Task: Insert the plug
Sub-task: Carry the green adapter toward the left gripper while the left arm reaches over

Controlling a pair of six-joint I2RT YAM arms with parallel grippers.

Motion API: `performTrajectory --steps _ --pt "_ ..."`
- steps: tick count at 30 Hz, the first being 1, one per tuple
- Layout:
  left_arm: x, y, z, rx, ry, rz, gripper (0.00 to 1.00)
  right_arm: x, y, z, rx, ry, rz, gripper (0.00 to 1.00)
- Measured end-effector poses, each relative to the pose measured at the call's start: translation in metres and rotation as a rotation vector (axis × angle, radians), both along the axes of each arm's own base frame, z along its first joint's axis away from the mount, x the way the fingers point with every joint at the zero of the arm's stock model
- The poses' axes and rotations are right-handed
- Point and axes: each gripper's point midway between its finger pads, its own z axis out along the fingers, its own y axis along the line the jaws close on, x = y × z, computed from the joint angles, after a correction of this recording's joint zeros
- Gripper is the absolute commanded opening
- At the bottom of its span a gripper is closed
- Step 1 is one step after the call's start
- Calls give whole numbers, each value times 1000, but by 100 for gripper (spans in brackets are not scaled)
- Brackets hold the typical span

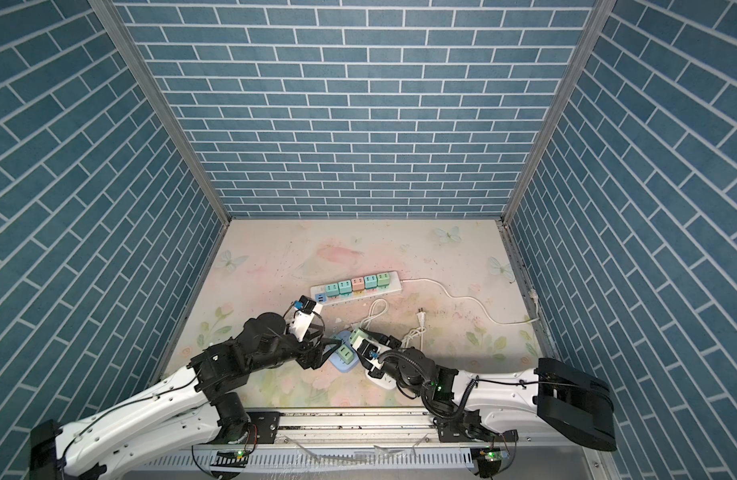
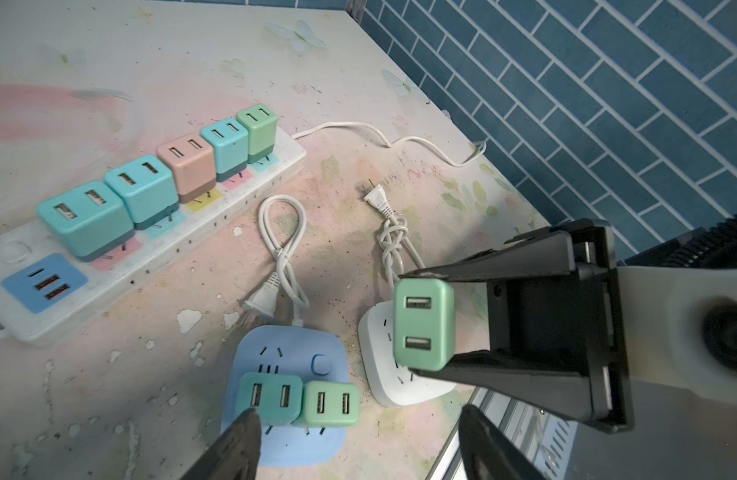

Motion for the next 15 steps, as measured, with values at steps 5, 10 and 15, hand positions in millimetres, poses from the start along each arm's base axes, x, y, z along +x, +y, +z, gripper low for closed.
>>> performTrajectory --steps 5,10,15 --pt "5 -15 -2 23 -6 -13 74 -5 5 4 13 -17 38 0" --pt "5 -23 -1 20 -9 -32 71 -9 7 10 34 -29 61 0" --pt "3 -31 0 4 -4 -61 67 -10 10 10 38 -30 74 0"
